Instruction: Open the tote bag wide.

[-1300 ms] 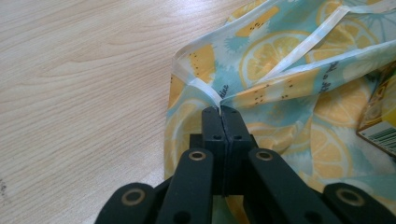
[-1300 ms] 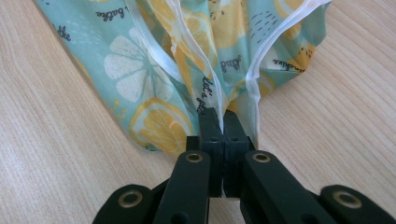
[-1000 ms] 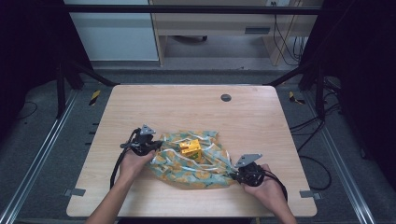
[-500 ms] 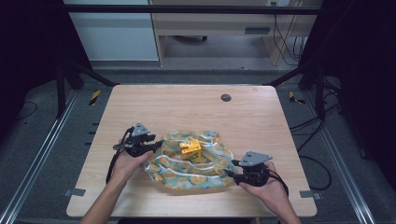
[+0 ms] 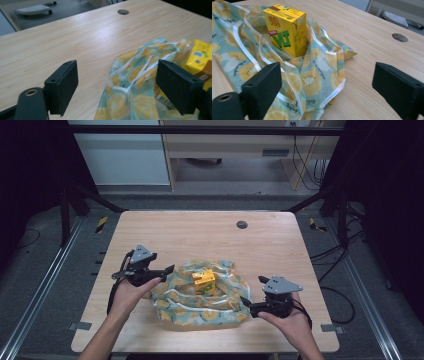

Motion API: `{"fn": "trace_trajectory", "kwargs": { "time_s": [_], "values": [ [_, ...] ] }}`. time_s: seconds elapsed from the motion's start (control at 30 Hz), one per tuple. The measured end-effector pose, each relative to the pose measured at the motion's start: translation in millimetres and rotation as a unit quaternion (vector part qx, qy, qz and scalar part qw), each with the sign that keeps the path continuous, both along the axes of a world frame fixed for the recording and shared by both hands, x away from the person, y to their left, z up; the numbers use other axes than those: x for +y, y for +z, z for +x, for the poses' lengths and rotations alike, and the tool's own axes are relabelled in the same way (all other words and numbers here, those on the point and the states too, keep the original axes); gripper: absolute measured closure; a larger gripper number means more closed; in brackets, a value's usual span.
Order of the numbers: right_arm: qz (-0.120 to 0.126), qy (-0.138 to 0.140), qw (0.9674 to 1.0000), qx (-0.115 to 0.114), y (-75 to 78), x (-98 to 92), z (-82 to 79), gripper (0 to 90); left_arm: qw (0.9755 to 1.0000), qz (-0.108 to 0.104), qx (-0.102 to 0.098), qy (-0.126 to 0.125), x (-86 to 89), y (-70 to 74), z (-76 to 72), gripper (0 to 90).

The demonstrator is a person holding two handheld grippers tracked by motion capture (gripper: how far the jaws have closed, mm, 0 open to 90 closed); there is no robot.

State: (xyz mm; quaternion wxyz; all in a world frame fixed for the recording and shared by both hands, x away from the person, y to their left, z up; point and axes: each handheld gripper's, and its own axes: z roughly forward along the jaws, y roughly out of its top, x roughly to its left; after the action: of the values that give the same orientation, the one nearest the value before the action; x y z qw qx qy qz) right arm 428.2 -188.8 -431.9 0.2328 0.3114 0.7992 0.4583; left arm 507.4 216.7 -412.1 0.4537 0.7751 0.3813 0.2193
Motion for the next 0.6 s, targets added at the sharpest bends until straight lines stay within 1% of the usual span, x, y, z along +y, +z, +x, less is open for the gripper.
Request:
{"fn": "trace_trajectory", "kwargs": {
  "time_s": [0.07,0.1,0.13,0.17,0.2,0.23,0.27,0.3,0.33,0.37,0.4,0.43,0.5,0.53,0.57,0.6],
  "values": [
    [-0.002,-0.006,1.0,-0.001,-0.5,-1.0,1.3,7.5,1.0,-0.005,-0.006,-0.005,0.1,6.1,-6.3,15.7],
    [-0.002,-0.006,1.0,-0.001,-0.5,-1.0,1.3,7.5,1.0,-0.005,-0.006,-0.005,0.1,6.1,-6.3,15.1],
    [-0.001,-0.008,1.0,-0.001,-0.5,-1.6,1.7,7.2,0.9999,-0.004,-0.008,-0.007,0.5,8.3,-9.5,15.1],
    [0.001,-0.008,1.0,-0.002,0.3,-2.2,1.7,7.3,0.9999,-0.006,-0.013,-0.007,0.8,9.4,-12.1,15.1],
    [0.003,-0.007,1.0,-0.005,1.3,-2.7,1.5,7.3,0.9997,-0.01,-0.021,-0.009,2.4,11.3,-17.7,15.0],
    [0.01,-0.01,0.9998,-0.013,4.3,-3.8,0.5,7.7,0.9996,-0.011,-0.022,-0.01,3.4,12.0,-20.1,15.1],
    [0.014,-0.011,0.9997,-0.017,6.0,-4.5,0.4,7.9,0.9996,-0.011,-0.023,-0.012,5.1,12.8,-23.1,14.9],
    [0.014,-0.018,0.9995,-0.02,10.2,-5.4,1.2,8.1,0.9996,-0.011,-0.023,-0.013,6.7,13.2,-25.2,14.2],
    [0.011,-0.023,0.9994,-0.022,12.7,-5.8,2.2,8.3,0.9997,-0.011,-0.02,-0.013,11.6,14.2,-30.4,13.7],
    [0.011,-0.023,0.9994,-0.022,12.7,-5.8,2.2,8.3,0.9997,-0.011,-0.02,-0.013,11.6,14.2,-30.4,13.2],
    [0.011,-0.026,0.9994,-0.022,15.3,-5.9,3.5,8.3,0.9997,-0.008,-0.02,-0.012,15.0,14.5,-33.4,13.2],
    [0.006,-0.032,0.9992,-0.024,20.9,-6.0,7.3,8.3,0.9997,-0.005,-0.019,-0.011,17.9,14.6,-35.5,12.6],
    [0.004,-0.033,0.9991,-0.025,22.8,-5.9,8.4,8.3,0.9998,0.0,-0.018,-0.009,23.3,14.6,-38.6,12.2],
    [0.002,-0.042,0.9988,-0.026,28.1,-6.4,11.7,8.3,0.9998,0.002,-0.018,-0.009,27.7,14.4,-40.2,11.6],
    [0.002,-0.042,0.9988,-0.026,28.1,-6.4,11.7,8.3,0.9998,0.004,-0.017,-0.008,30.3,14.1,-40.9,11.6],
    [0.002,-0.05,0.9984,-0.027,31.4,-8.4,14.3,8.4,0.9998,0.006,-0.016,-0.005,34.0,13.7,-41.7,11.0]
  ]
}}
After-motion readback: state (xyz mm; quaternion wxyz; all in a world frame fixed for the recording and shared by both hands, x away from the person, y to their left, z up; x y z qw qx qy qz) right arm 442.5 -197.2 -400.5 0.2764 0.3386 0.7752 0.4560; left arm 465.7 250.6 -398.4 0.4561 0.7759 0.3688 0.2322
